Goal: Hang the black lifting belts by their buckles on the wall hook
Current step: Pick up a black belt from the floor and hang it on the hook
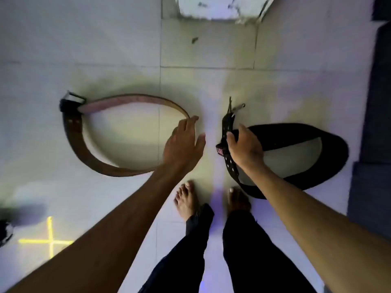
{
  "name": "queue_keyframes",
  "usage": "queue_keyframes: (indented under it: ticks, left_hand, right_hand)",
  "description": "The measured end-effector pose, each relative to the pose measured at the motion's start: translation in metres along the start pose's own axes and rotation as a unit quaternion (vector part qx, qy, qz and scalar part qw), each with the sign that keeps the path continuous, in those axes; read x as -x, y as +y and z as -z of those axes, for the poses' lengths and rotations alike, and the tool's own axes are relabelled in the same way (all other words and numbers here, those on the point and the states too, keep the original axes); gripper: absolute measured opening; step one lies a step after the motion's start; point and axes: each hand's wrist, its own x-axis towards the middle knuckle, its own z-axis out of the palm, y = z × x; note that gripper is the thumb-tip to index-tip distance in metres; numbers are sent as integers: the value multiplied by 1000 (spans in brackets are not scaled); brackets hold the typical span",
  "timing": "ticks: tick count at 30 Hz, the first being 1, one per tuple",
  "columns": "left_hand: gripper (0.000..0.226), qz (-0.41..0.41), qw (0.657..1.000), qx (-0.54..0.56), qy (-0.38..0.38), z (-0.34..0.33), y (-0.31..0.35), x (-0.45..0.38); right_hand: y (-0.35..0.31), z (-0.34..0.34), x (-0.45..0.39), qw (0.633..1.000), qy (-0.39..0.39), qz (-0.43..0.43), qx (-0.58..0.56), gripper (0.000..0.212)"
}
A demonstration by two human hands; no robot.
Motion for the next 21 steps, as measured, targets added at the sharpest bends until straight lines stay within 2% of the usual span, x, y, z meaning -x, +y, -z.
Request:
queue_keyframes:
  ticks: [3, 5, 9, 13, 16, 19, 21]
  left_hand:
    - [47, 34, 999, 14, 11, -26, -21, -15]
    - [44, 45, 999, 18, -12, -33, -25, -11]
    - [47, 68, 997, 39, -27, -10, -9, 9]
    - [58, 120, 982, 127, -69, 54, 51, 37]
    - [72, 126, 954, 252, -101, 117, 114, 70]
    - [53, 120, 932, 329, -97, 182, 181, 110]
    - [42, 81, 926, 362, -71, 225, 226, 144]
  right_hand:
    - [0, -35, -35, 998, 5, -56, -42, 36]
    - [1, -41, -45, 994, 7, -100, -46, 29]
    - [-9, -6, -24, 991, -2, -110, -70, 23]
    - [-31, 81, 42, 991, -39, -22, -128, 26]
    - [-55, 172, 105, 986, -62, 60, -140, 33]
    - [-83, 266, 162, 978, -88, 103, -157, 39]
    - [-102, 331, 203, 971, -93, 120, -184, 38]
